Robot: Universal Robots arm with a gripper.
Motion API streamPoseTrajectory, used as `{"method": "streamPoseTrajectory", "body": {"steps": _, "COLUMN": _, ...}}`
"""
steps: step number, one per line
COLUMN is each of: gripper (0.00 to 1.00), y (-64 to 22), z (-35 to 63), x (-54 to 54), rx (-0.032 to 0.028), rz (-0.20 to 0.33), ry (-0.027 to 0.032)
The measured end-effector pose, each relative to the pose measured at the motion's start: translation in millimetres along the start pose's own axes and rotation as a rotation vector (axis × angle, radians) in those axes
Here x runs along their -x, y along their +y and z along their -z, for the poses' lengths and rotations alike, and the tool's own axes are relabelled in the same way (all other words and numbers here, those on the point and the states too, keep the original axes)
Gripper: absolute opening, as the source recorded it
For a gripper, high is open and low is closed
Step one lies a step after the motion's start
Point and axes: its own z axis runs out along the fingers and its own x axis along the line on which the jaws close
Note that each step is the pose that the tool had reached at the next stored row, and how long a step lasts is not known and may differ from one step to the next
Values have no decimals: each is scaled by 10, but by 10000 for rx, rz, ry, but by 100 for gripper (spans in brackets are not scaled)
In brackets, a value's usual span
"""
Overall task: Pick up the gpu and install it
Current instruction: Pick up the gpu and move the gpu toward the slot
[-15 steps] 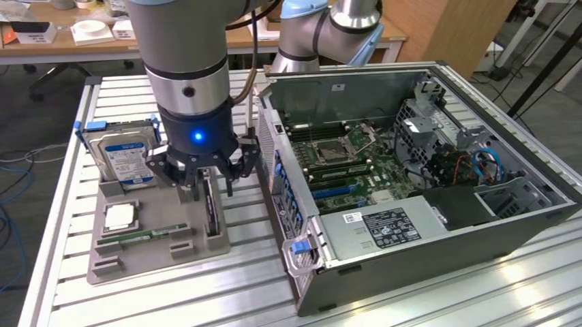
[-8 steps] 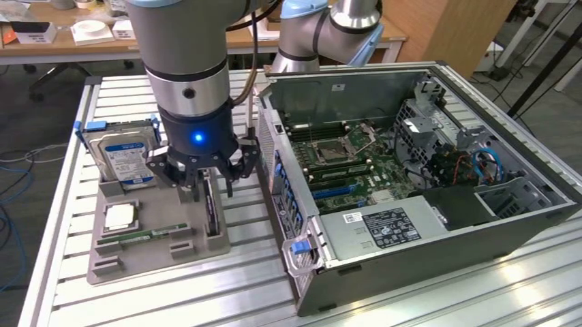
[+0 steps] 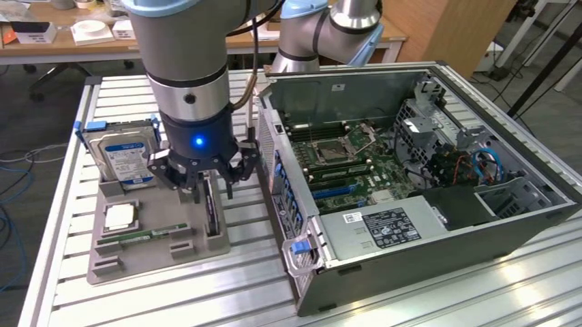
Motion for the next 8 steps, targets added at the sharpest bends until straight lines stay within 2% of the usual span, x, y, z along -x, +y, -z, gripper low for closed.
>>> {"method": "streamPoseTrajectory", "body": {"steps": 5, "gripper": 53, "y": 126, "z": -66, "x": -21, "rx": -1, "rz": -33, "ry": -2}}
{"method": "streamPoseTrajectory", "body": {"steps": 8, "gripper": 53, "y": 172, "z": -107, "x": -84, "rx": -2, "rz": -60, "ry": -6}}
